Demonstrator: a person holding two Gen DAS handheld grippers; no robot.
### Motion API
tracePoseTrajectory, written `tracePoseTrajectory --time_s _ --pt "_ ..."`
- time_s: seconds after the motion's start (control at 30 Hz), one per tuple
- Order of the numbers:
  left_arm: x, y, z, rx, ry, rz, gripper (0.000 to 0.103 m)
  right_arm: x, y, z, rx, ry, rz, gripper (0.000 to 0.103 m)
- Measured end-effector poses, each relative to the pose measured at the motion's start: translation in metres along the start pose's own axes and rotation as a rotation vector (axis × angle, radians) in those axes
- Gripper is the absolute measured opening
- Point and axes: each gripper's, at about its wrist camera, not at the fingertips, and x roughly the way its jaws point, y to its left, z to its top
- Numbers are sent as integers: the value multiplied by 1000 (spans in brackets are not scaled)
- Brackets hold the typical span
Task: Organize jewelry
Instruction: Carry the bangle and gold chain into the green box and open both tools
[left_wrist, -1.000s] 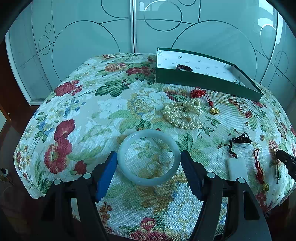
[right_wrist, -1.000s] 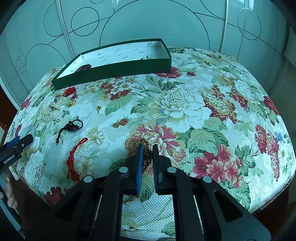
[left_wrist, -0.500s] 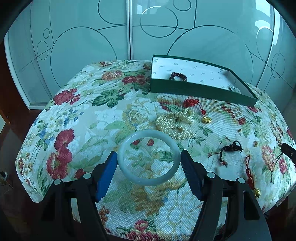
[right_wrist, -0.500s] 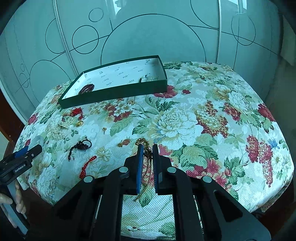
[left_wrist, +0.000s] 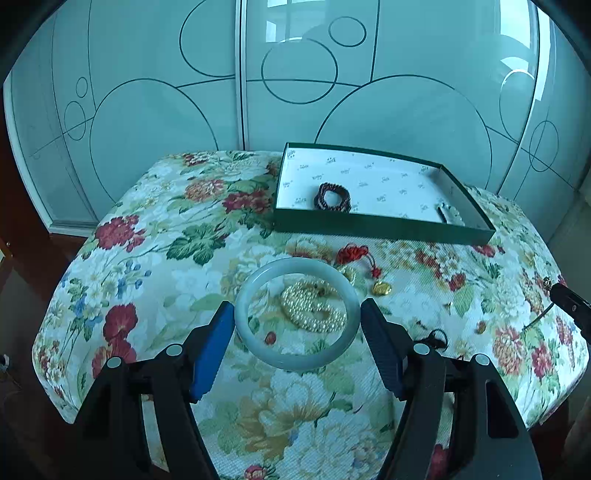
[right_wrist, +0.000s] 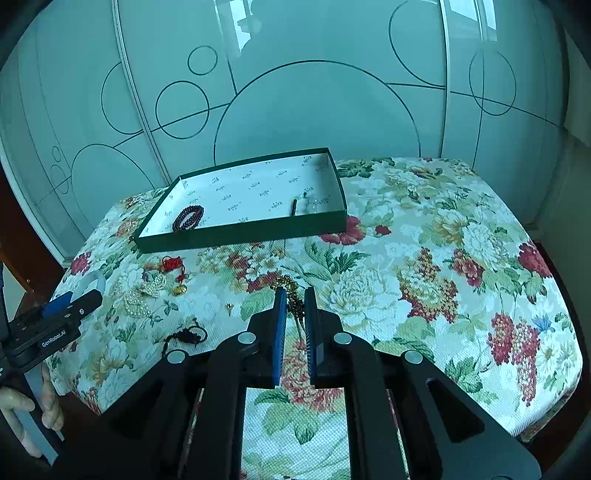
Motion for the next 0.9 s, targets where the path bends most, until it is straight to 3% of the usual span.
tracePoseTrajectory --time_s 0.6,0.73,0.9 --pt "24 -38 95 65 -114 -30 69 20 16 105 -8 -158 65 10" --pt "40 -43 122 69 -137 -29 69 40 15 128 5 -162 68 10" --pt "80 -46 143 48 -99 -43 69 84 9 140 35 -102 70 10"
